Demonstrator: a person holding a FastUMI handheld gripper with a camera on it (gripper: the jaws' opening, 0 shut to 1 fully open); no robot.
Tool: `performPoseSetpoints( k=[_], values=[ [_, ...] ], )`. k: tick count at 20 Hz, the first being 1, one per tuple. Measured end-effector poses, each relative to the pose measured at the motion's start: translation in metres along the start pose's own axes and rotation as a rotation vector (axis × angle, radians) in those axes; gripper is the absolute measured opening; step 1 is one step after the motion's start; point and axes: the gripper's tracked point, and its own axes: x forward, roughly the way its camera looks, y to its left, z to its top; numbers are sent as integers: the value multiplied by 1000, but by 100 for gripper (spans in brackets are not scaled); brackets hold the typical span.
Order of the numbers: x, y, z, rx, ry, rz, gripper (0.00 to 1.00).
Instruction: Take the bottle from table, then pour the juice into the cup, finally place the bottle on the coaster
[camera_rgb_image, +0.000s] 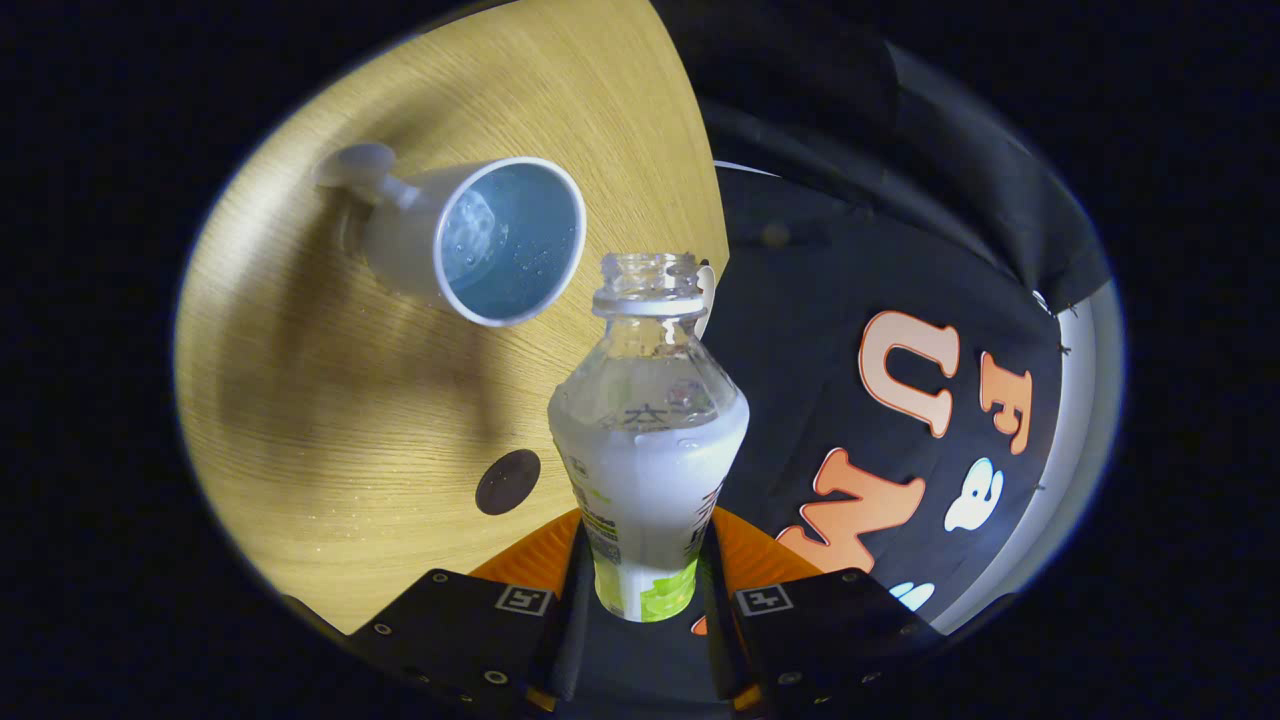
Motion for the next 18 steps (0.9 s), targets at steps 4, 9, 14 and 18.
performPoseSetpoints(
  k=[4, 9, 14, 18],
  values=[
    [-4, 5, -5, 233, 15, 13, 52],
    [-1, 0, -22, 584, 40, 13, 52],
    [16, -7, -55, 892, 84, 3, 52],
    [38, -2, -75, 1201, 91, 32, 52]
  ],
)
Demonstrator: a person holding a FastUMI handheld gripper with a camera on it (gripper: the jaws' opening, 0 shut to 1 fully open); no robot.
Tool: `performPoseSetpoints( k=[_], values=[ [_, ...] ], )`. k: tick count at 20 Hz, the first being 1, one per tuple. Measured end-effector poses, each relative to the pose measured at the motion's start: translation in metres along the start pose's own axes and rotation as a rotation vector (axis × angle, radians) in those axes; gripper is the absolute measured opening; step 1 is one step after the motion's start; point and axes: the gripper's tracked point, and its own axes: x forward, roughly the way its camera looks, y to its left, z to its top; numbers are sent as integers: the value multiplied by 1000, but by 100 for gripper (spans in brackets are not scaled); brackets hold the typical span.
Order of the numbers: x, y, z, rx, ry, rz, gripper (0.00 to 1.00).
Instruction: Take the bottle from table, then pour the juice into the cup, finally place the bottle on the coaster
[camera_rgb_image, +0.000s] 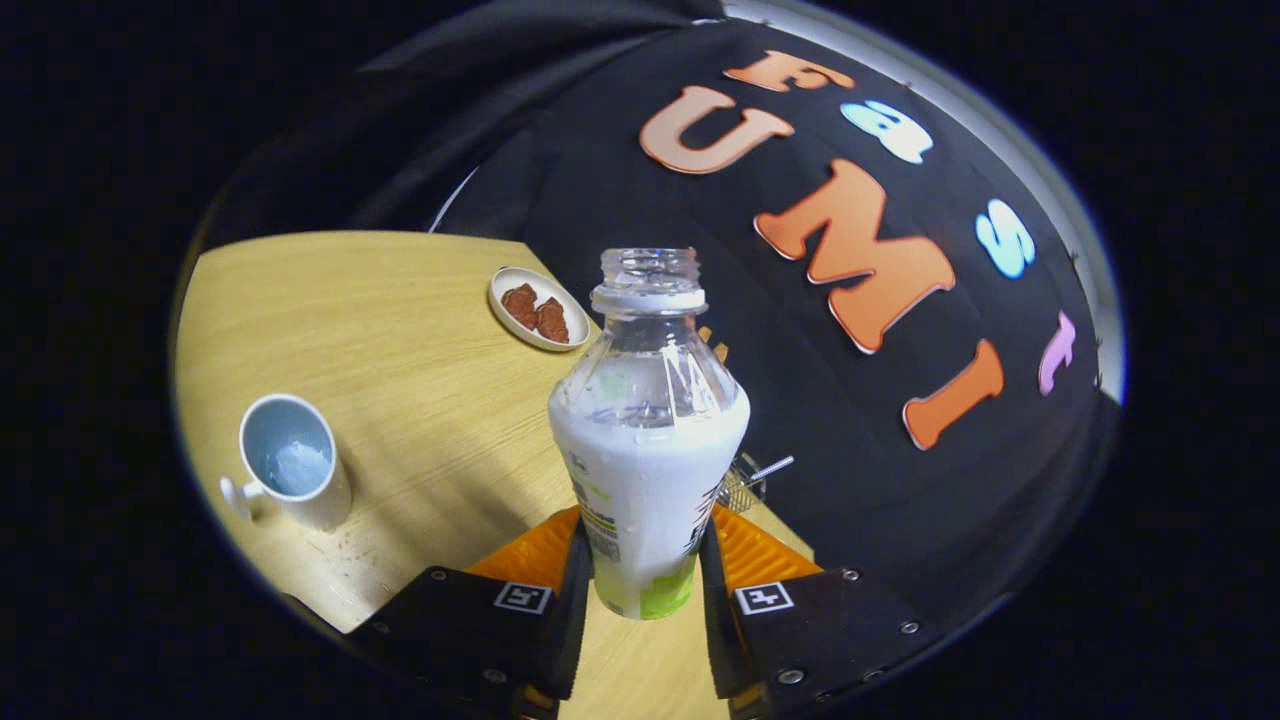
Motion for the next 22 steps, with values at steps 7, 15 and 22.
performPoseSetpoints(
  k=[7, 15, 22],
  values=[
    [47, -25, -28, 370, 13, 19, 52],
    [100, -26, -65, 661, 37, 44, 52],
    [115, 6, -72, 723, 42, 119, 52]
  ],
)
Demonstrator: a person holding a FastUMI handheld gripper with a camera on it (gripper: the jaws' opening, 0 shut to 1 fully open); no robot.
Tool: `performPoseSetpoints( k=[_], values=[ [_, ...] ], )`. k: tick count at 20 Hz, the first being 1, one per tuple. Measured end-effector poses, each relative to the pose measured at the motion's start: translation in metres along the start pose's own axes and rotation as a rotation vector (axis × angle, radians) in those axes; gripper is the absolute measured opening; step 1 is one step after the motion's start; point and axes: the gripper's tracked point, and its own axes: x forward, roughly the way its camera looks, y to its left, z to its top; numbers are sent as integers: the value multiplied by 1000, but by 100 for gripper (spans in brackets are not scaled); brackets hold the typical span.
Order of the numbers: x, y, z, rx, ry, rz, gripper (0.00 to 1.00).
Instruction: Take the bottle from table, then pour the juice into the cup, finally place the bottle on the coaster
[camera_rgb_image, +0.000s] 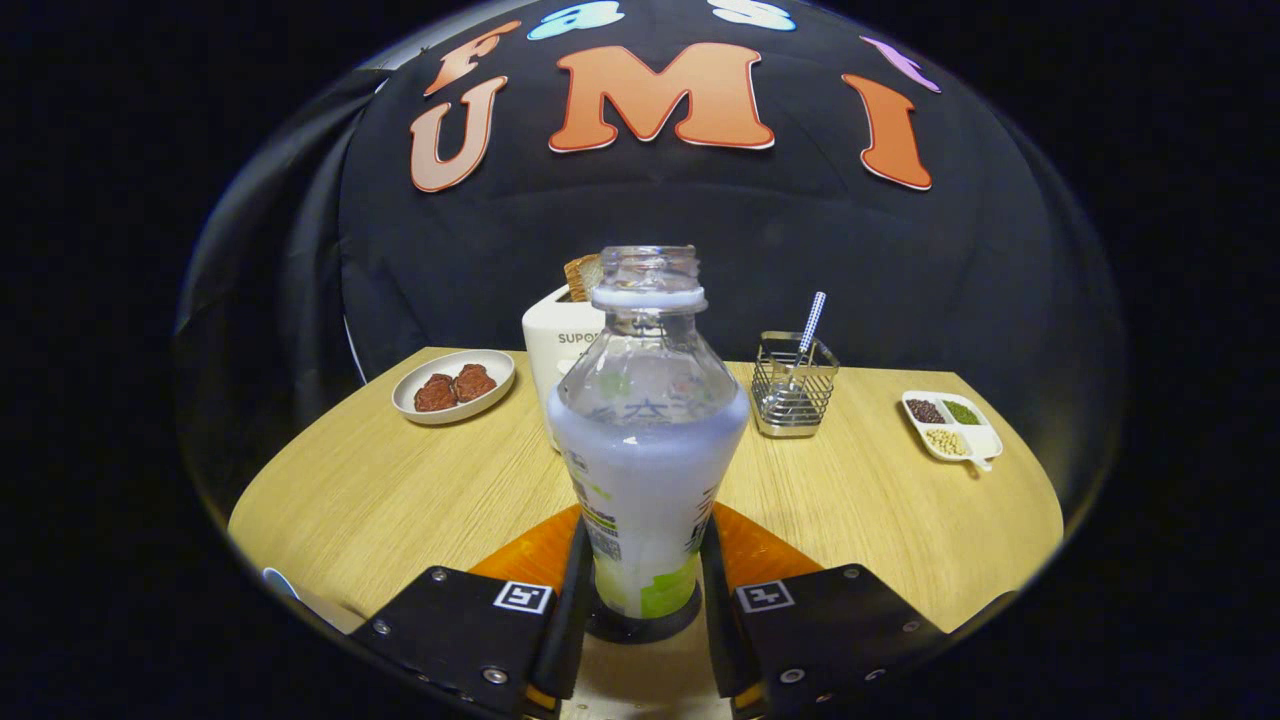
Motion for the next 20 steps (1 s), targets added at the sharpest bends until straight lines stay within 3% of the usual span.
performPoseSetpoints(
  k=[5, 9, 12, 13, 18, 20],
  values=[
    [2, 1, -9, -15, 0, 8, 55],
    [-2, 4, -23, -46, 31, 14, 66],
    [-9, 5, -23, -34, 26, 15, 92],
    [-14, 4, -21, -20, 26, 11, 96],
    [-71, -10, 22, 92, -51, -29, 97],
    [-101, -32, 40, 99, -64, -84, 97]
  ],
)
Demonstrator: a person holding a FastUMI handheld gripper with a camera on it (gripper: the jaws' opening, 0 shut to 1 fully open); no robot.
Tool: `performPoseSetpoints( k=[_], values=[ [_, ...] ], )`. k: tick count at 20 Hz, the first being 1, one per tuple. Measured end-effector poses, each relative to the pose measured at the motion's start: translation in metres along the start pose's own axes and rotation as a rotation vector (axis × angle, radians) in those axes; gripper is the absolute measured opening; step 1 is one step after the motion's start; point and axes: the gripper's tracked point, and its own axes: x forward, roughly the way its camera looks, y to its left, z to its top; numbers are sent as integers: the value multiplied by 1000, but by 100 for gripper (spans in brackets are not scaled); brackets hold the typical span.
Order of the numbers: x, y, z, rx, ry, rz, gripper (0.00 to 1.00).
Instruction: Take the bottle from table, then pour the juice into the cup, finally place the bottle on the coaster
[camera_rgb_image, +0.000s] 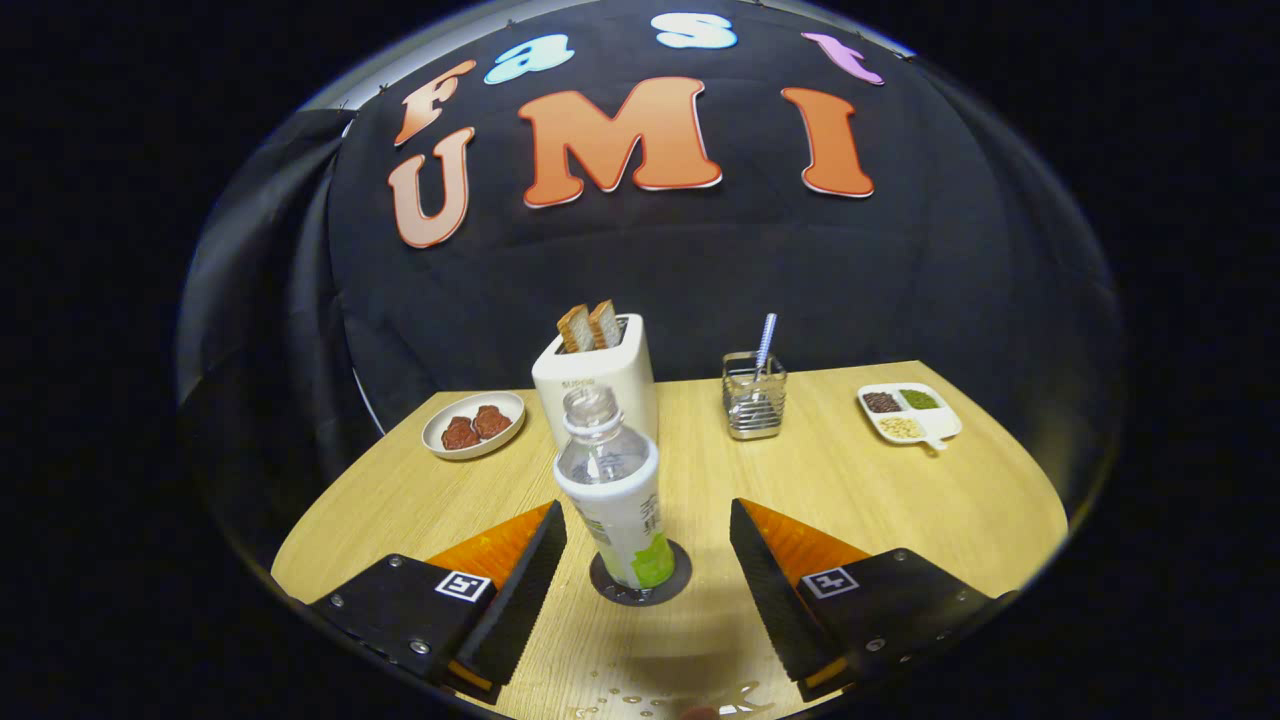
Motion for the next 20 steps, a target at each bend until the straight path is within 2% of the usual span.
performPoseSetpoints(
  k=[2, 6, 9, 15, 20],
  values=[
    [-28, -26, 20, -26, -15, -66, 97],
    [-82, -58, 52, -29, -21, -137, 97],
    [-130, -61, 78, 5, -81, -131, 97],
    [-211, -108, 98, 22, -139, -235, 97],
    [-257, -150, 118, 14, -197, -343, 97]
  ],
)
